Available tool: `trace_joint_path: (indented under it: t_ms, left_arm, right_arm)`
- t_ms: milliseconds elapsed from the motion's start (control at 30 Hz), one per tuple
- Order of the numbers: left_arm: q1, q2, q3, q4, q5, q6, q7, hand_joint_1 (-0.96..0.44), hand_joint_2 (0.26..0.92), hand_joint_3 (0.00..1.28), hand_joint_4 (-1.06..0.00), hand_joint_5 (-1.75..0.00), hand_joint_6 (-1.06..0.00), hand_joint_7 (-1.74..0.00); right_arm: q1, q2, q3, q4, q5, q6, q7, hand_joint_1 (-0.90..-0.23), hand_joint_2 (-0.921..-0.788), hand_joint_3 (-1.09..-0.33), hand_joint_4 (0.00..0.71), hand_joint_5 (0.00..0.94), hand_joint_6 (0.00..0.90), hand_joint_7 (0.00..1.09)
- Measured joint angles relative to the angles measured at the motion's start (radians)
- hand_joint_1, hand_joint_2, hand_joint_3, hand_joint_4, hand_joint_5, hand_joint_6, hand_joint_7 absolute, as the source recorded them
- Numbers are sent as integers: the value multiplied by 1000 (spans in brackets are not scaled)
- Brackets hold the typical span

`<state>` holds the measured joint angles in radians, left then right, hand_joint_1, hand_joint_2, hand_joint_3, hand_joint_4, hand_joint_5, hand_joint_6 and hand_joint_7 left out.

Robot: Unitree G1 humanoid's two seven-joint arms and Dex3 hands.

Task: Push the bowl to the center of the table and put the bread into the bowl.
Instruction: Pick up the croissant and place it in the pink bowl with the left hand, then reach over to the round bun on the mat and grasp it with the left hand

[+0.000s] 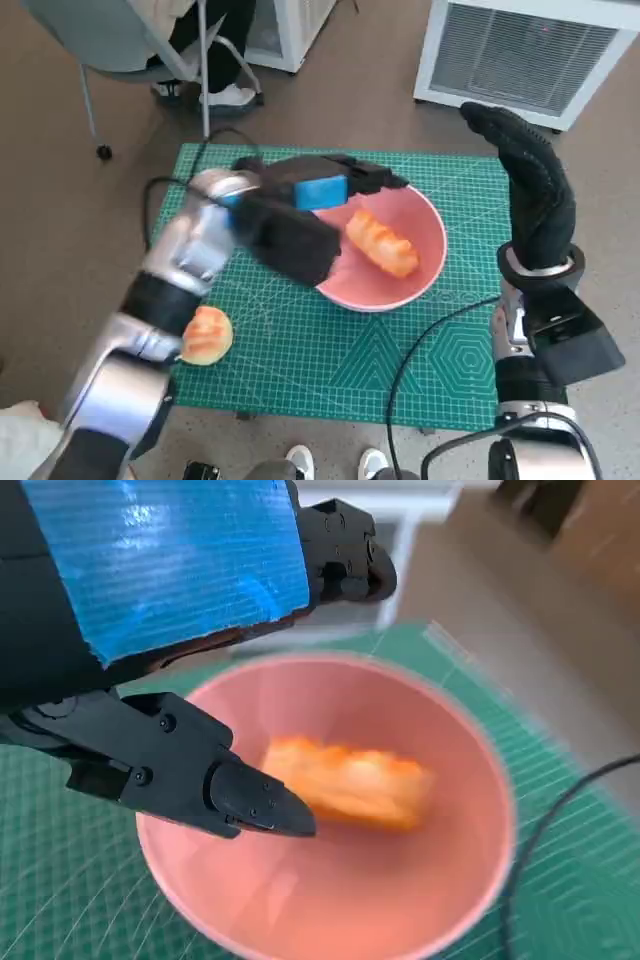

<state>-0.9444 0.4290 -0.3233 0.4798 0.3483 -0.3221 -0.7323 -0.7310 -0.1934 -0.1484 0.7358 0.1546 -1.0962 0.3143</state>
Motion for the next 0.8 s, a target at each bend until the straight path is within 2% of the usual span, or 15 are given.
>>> trace_joint_path:
  t_ms: [200,467,667,800]
  left_arm:
    - [145,128,104,-213,-86,-2,-32,-258,821,1,-50,-8,-157,-88]
    - [357,305,279,-492,-171,12,-46,-188,787,0,-179,-27,-311,-92]
    - [524,421,402,-622,-211,48,-70,-158,770,1,-230,-10,-359,-62]
    - [632,478,457,-690,-223,120,-103,-148,774,3,-231,-3,-361,-45]
  right_arm:
    - [3,0,1,0,5,-8,0,-610,-921,-758,363,0,190,356]
    - [4,2,4,2,14,-14,4,-609,-921,-758,363,0,192,351]
    - [4,8,10,4,41,-13,17,-602,-921,-758,363,0,193,349]
    - [2,13,14,12,51,-8,34,-601,-921,-758,363,1,195,347]
